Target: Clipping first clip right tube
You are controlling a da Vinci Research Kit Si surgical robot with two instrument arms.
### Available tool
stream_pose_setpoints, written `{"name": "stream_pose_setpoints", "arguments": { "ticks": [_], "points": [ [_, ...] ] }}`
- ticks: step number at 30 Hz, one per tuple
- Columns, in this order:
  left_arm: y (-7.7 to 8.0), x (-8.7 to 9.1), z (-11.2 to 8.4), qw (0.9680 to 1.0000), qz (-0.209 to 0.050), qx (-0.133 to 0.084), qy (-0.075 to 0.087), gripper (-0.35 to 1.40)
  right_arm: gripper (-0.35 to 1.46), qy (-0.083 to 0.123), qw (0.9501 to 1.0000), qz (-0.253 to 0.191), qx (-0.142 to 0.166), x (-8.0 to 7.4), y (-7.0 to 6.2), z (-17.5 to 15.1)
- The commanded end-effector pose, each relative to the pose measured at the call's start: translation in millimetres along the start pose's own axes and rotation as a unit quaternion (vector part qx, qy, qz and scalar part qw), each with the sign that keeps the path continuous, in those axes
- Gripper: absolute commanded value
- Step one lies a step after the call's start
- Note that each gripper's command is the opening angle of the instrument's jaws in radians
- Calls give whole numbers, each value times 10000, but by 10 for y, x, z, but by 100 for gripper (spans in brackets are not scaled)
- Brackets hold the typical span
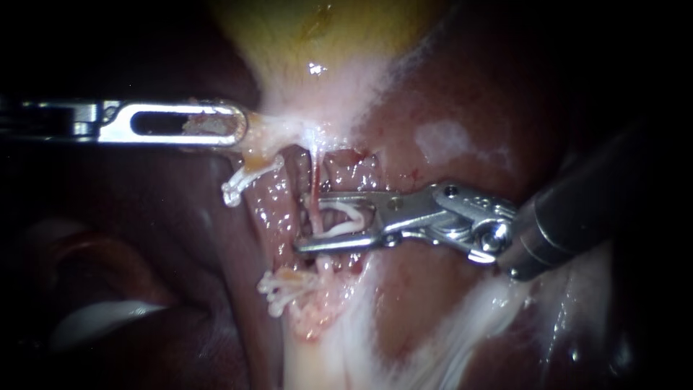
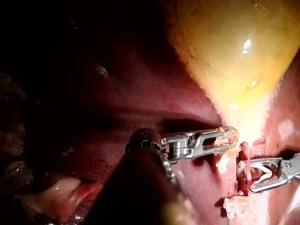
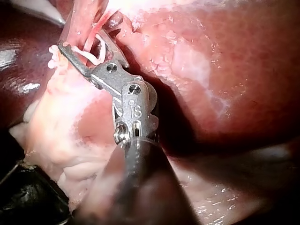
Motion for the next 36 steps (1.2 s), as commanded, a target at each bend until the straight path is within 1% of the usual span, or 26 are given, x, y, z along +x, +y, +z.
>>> {"name": "stream_pose_setpoints", "arguments": {
  "ticks": [1, 6, 8, 13, 19, 24, 27, 30, 33, 35, 36],
  "points": [
    [0, 0, 0, 10000, -1, 0, 1, -35, 49, -2, 10000, -9, -3, -1, 0, 1],
    [0, 0, 0, 10000, -1, 0, 1, -35, 50, -6, 10000, 2, 14, -5, 0, 4],
    [0, 0, 0, 10000, -1, 0, 1, -35, 50, 17, 9999, 72, 82, -6, -1, 4],
    [0, 0, 0, 10000, -1, 0, 1, -35, 50, 177, 9988, 303, 342, -8, -5, 6],
    [0, 0, 0, 10000, -1, 1, 2, -35, 50, 318, 9955, 535, 711, -8, -16, 9],
    [0, 0, 0, 10000, -1, 1, 2, -35, 49, 280, 9933, 634, 928, -10, -23, 12],
    [0, 0, 0, 10000, -1, 1, 2, -35, 49, 294, 9918, 719, 1016, -15, -25, 17],
    [0, 0, 0, 10000, -1, 0, 2, -35, 48, 385, 9891, 862, 1129, -21, -26, 23],
    [0, 0, 0, 10000, -1, 0, 1, -35, 46, 369, 9879, 891, 1217, -25, -28, 27],
    [0, 0, 0, 10000, -1, 0, 1, -35, 46, 390, 9872, 917, 1242, -25, -28, 28],
    [0, 0, 0, 10000, -1, 0, 1, -35, 46, 434, 9869, 921, 1253, -24, -28, 28]
  ]
}}
